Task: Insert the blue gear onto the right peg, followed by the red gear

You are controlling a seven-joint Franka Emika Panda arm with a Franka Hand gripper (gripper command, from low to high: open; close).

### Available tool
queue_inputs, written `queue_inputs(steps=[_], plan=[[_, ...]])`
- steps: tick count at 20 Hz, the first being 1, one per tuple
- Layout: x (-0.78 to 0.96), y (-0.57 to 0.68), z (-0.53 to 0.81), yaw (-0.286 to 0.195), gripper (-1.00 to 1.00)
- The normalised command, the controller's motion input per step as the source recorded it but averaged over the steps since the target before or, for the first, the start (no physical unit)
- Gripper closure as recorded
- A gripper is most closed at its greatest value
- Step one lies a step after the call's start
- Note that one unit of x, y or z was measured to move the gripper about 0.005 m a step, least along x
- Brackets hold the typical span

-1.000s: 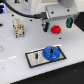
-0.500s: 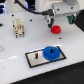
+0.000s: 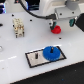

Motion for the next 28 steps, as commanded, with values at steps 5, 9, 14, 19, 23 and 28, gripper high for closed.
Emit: queue_inputs(steps=[5, 9, 14, 19, 23, 28], plan=[[-0.40, -0.12, -0.34, 0.000, -1.00], [-0.43, -0.22, -0.24, 0.000, -1.00], [-0.33, -0.24, -0.19, 0.000, 1.00], [-0.30, -0.18, -0.16, 0.000, 1.00], [-0.25, -0.12, -0.11, 0.000, 1.00], [-0.18, -0.03, 0.04, 0.000, 1.00]])
